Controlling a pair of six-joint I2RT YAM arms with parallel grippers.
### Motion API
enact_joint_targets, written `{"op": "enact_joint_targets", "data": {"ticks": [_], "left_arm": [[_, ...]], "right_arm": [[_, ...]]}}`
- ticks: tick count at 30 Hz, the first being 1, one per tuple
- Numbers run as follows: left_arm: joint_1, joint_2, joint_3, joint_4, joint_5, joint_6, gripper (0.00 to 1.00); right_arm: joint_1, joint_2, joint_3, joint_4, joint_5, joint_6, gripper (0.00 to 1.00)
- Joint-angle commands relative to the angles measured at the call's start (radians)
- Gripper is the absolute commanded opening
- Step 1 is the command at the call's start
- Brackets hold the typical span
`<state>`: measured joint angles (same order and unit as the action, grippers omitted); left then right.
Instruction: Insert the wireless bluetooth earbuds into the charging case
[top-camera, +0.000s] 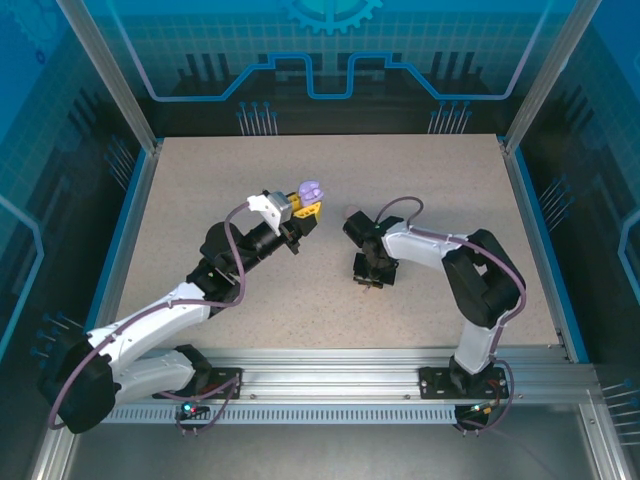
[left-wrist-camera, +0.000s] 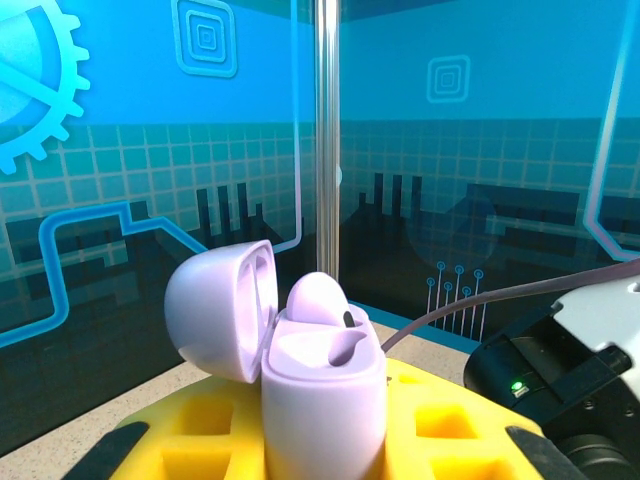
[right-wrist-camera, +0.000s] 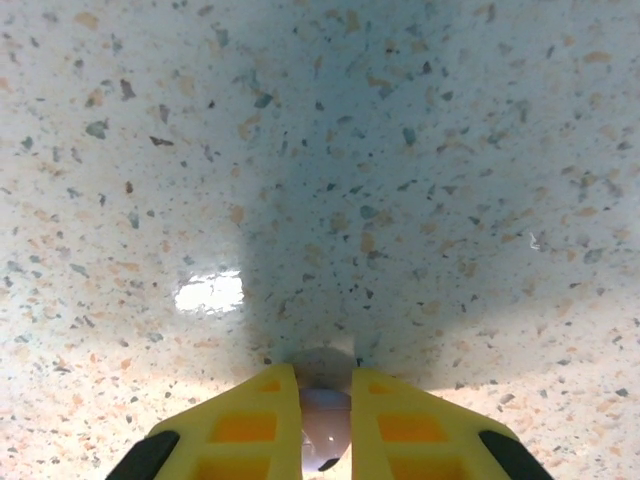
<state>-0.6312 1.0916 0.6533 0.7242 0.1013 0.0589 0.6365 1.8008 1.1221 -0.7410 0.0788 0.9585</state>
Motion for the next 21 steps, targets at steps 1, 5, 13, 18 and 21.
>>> {"op": "enact_joint_targets", "data": {"ticks": [1, 5, 13, 18, 21], "left_arm": [[0.005, 0.005, 0.002, 0.045, 0.010, 0.009, 0.00], [0.005, 0.004, -0.003, 0.044, 0.009, 0.016, 0.00], [0.007, 0.018, -0.027, 0.062, 0.014, 0.034, 0.00], [0.008, 0.027, -0.045, 0.077, 0.036, 0.050, 0.00], [0.008, 0.030, -0.053, 0.077, 0.055, 0.060, 0.00]], "right_arm": [[0.015, -0.086, -0.015, 0.020, 0.040, -0.035, 0.13], [0.017, -0.193, 0.009, -0.001, 0.093, -0.090, 0.13], [0.017, -0.378, 0.219, -0.094, 0.159, -0.271, 0.14], [0.018, -0.409, 0.430, -0.143, 0.158, -0.391, 0.14], [0.022, -0.407, 0.561, -0.163, 0.147, -0.454, 0.14]]}}
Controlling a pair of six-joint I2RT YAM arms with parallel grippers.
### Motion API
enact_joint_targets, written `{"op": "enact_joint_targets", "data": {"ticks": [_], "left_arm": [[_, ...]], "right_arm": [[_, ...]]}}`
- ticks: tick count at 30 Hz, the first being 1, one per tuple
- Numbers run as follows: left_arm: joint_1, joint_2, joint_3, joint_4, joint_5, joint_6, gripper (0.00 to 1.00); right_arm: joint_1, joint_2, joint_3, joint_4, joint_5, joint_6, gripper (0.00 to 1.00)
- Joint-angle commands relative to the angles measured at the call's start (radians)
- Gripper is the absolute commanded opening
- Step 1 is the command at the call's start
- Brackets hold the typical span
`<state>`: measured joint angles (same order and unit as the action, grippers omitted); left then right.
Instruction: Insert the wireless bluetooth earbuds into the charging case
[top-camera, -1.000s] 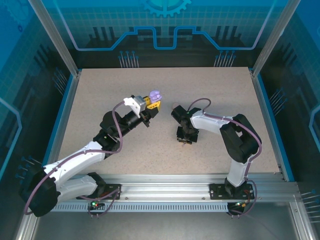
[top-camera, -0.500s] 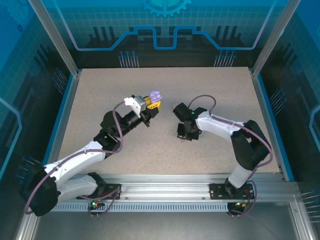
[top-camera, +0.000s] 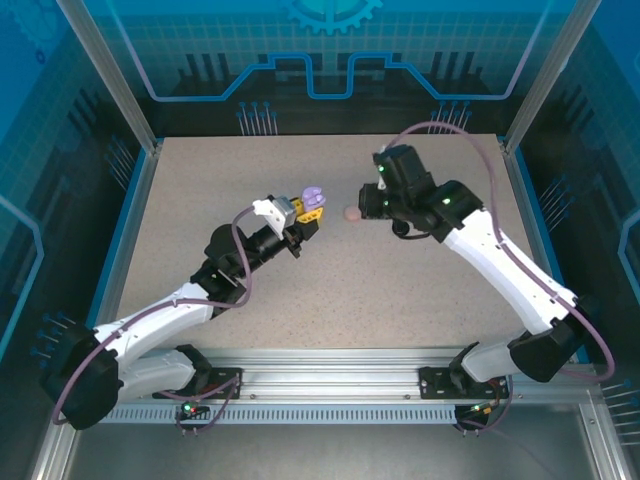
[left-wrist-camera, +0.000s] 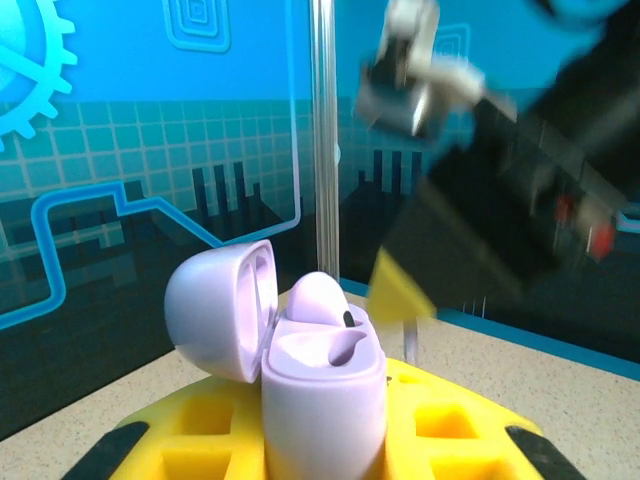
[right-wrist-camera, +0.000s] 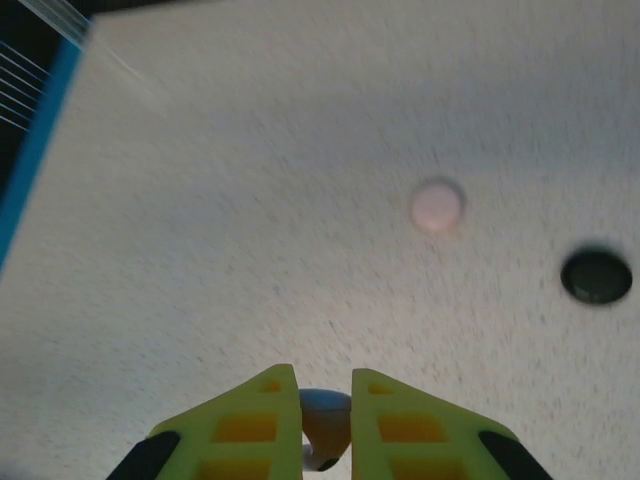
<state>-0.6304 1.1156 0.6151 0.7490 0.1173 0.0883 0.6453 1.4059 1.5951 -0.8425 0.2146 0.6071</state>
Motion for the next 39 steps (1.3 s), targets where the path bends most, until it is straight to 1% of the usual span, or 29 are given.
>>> {"op": "enact_joint_targets", "data": {"ticks": [1, 5, 9, 18, 23, 26, 34, 39], "left_arm": [[0.009, 0.008, -0.019, 0.052, 0.051, 0.033, 0.00], [0.009, 0.018, -0.015, 0.051, 0.092, 0.028, 0.00], [0.009, 0.033, 0.004, 0.040, 0.118, 0.028, 0.00], [0.008, 0.076, 0.056, 0.023, 0.158, 0.032, 0.00], [0.008, 0.090, 0.072, 0.020, 0.168, 0.032, 0.00], [0.008, 0.092, 0.078, 0.019, 0.170, 0.031, 0.00], [0.009, 0.088, 0.089, 0.016, 0.180, 0.026, 0.00], [0.009, 0.087, 0.090, 0.016, 0.186, 0.017, 0.00]], "right_arm": [[0.017, -0.007, 0.128, -0.068, 0.008, -0.120, 0.15], [0.039, 0.006, 0.240, -0.070, -0.014, -0.190, 0.15], [0.079, 0.018, 0.293, -0.056, -0.034, -0.257, 0.15], [0.206, 0.017, 0.275, 0.000, -0.042, -0.433, 0.15], [0.274, 0.023, 0.264, -0.005, 0.002, -0.519, 0.16], [0.298, 0.033, 0.253, -0.010, 0.036, -0.544, 0.15], [0.297, 0.025, 0.183, 0.011, 0.134, -0.554, 0.15], [0.278, 0.022, 0.156, 0.023, 0.147, -0.546, 0.15]]}}
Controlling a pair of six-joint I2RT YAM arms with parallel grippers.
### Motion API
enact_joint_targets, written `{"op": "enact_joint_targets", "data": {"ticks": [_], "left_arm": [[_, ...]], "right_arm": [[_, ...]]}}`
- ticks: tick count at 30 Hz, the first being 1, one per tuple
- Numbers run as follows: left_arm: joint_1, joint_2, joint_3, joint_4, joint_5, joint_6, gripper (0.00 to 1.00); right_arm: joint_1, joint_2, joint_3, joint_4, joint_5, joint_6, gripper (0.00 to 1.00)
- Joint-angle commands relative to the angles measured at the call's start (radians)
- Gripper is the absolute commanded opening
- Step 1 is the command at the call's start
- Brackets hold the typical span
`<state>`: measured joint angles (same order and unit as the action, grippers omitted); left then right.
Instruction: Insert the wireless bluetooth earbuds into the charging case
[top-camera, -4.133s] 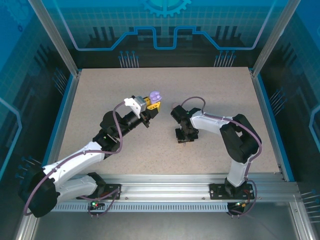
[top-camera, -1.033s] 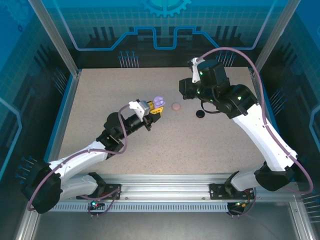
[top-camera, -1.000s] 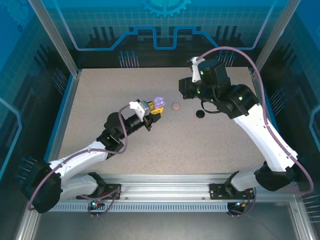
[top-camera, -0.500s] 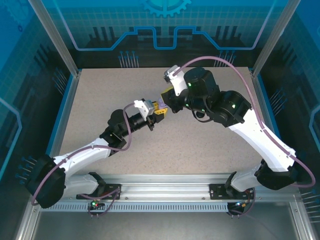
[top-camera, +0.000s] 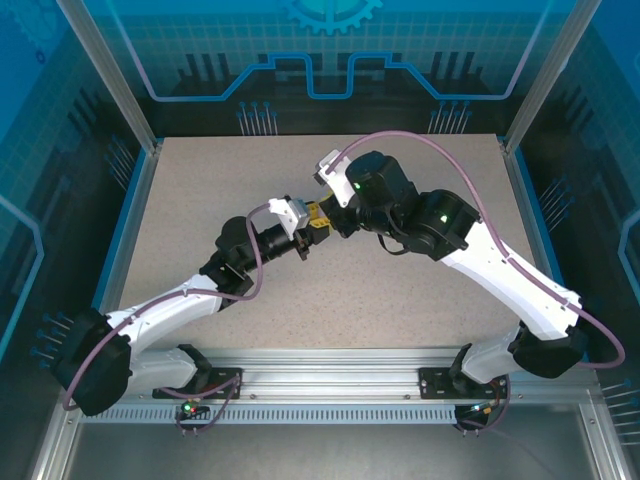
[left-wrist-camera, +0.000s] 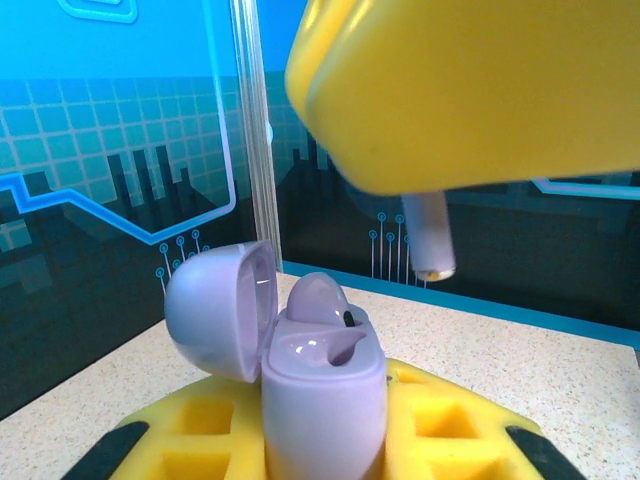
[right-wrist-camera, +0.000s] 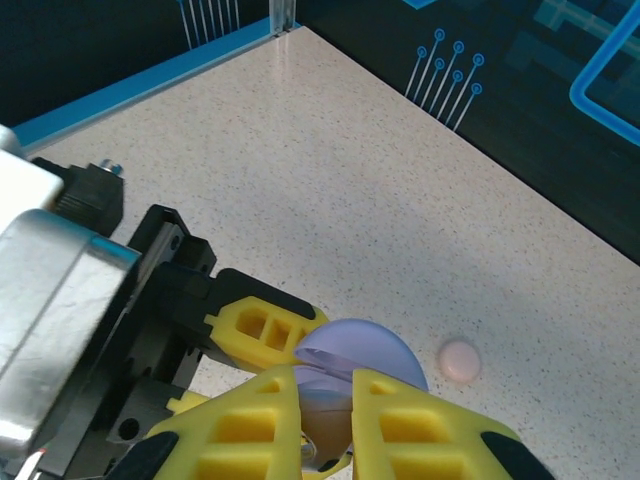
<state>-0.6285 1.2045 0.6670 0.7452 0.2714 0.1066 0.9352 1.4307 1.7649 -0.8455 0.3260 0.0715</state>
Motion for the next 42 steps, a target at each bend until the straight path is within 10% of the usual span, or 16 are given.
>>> {"op": "enact_joint_targets", "data": {"ticks": [1, 42], "left_arm": [[0.007, -0.002, 0.038, 0.019, 0.032, -0.002, 0.00], [0.004, -0.001, 0.056, 0.022, 0.038, -0.010, 0.00]], "right_arm": [[-0.016, -0.002, -0.016, 0.029, 0.036, -0.009, 0.15], [-0.056, 0.008, -0.073, 0.049, -0.021, 0.034, 0.13]]}}
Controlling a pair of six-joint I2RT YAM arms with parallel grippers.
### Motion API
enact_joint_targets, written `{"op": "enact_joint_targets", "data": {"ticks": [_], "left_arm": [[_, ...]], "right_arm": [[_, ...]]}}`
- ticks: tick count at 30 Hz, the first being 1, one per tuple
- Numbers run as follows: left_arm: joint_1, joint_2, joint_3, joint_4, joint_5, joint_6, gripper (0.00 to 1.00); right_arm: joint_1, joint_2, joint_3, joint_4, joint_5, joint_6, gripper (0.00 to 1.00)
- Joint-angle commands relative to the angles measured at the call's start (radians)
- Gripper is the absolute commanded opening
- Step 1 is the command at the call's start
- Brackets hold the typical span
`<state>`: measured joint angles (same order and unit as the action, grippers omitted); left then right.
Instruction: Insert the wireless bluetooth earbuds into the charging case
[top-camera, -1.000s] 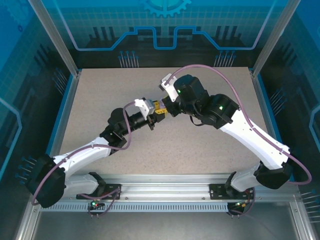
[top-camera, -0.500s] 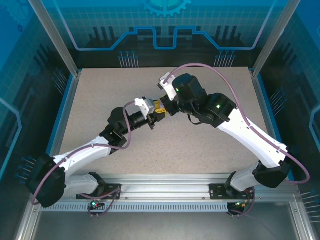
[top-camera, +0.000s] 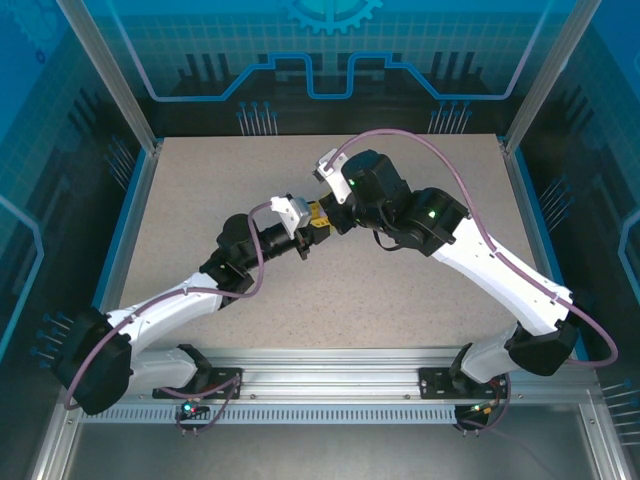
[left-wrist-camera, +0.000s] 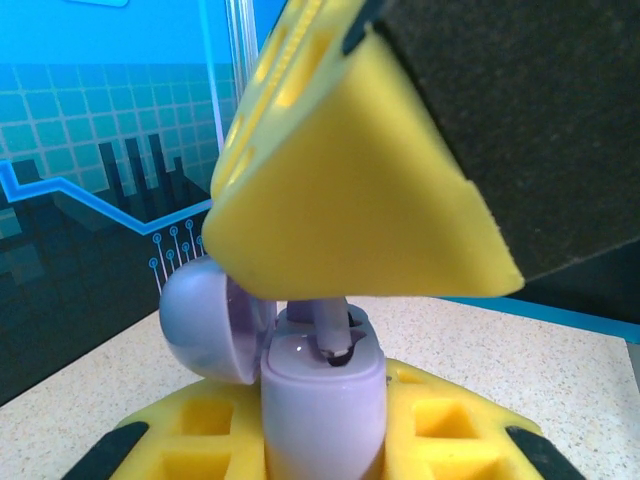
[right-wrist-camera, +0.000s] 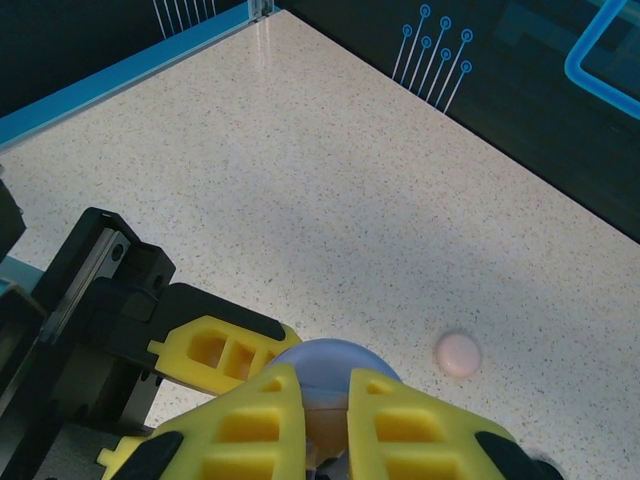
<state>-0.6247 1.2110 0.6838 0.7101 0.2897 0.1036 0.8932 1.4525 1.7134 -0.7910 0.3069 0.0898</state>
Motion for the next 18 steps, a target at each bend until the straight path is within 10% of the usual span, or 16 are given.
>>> {"op": "enact_joint_targets", "data": {"ticks": [1, 18], "left_arm": [[0.001, -0.010, 0.040, 0.057, 0.019, -0.007, 0.00], [0.001, -0.013, 0.039, 0.058, 0.014, -0.012, 0.00]], "right_arm": [[-0.017, -0.016, -0.022, -0.004, -0.003, 0.015, 0.13], [-0.005, 0.013, -0.034, -0.012, -0.090, 0.006, 0.14]]}}
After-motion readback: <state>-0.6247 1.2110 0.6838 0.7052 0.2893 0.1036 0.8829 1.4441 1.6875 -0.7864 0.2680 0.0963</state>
